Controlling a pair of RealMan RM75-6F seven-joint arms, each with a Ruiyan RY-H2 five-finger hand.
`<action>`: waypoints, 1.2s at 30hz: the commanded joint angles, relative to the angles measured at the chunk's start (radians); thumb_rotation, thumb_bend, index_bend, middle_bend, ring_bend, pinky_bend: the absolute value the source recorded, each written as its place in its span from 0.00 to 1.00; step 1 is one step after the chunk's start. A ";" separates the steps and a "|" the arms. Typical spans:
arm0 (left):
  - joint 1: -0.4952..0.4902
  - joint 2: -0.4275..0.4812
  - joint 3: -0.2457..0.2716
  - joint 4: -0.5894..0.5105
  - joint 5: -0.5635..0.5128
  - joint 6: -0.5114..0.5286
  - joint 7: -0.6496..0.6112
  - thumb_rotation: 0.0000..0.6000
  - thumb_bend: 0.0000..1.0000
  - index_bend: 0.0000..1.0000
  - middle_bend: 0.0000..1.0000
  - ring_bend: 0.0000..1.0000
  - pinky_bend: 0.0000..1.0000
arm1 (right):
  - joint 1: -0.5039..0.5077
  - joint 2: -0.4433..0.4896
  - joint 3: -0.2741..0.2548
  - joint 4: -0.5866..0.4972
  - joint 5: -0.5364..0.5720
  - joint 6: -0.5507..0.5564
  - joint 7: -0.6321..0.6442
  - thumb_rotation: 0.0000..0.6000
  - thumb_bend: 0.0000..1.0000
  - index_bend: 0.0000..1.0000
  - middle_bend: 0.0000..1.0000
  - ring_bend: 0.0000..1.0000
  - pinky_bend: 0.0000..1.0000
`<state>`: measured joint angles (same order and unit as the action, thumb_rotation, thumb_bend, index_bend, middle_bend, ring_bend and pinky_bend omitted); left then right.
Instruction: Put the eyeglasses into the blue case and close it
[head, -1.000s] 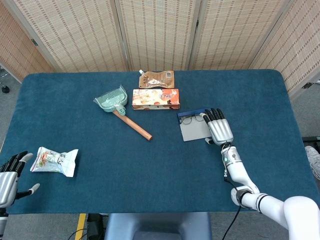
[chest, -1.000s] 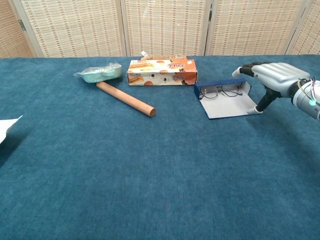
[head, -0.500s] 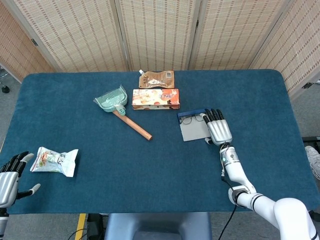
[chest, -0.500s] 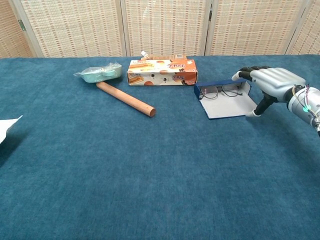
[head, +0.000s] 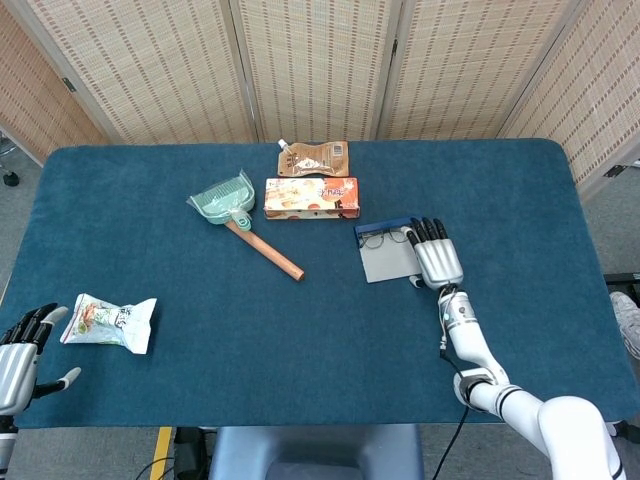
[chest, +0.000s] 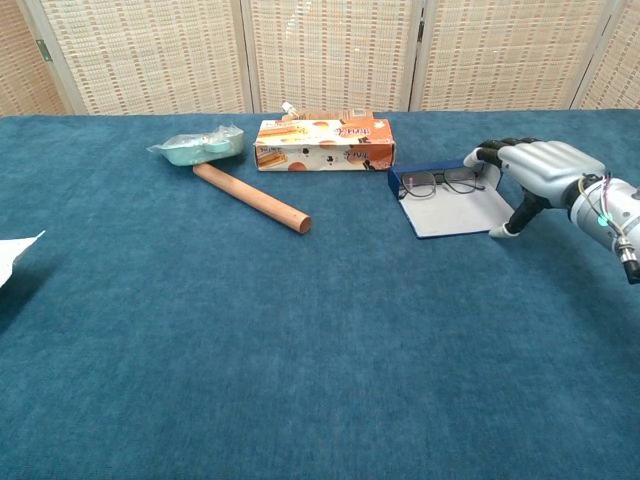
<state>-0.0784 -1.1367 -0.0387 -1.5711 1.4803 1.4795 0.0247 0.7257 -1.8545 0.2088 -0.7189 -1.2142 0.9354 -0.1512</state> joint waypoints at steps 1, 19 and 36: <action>0.000 0.000 0.000 0.001 -0.001 0.000 -0.002 1.00 0.19 0.18 0.15 0.15 0.27 | 0.002 -0.006 0.002 0.009 -0.005 0.001 0.003 1.00 0.15 0.14 0.04 0.00 0.00; 0.001 -0.001 0.000 0.007 -0.007 -0.005 -0.005 1.00 0.19 0.18 0.15 0.15 0.27 | 0.013 -0.034 0.008 0.059 -0.052 0.026 0.055 1.00 0.35 0.14 0.04 0.00 0.00; -0.001 -0.003 -0.001 0.010 -0.014 -0.012 -0.005 1.00 0.19 0.18 0.15 0.15 0.27 | 0.085 -0.069 0.048 0.117 -0.055 -0.005 0.058 1.00 0.37 0.21 0.09 0.00 0.00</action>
<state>-0.0796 -1.1396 -0.0398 -1.5612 1.4666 1.4679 0.0202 0.8072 -1.9198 0.2558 -0.6058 -1.2696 0.9344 -0.0904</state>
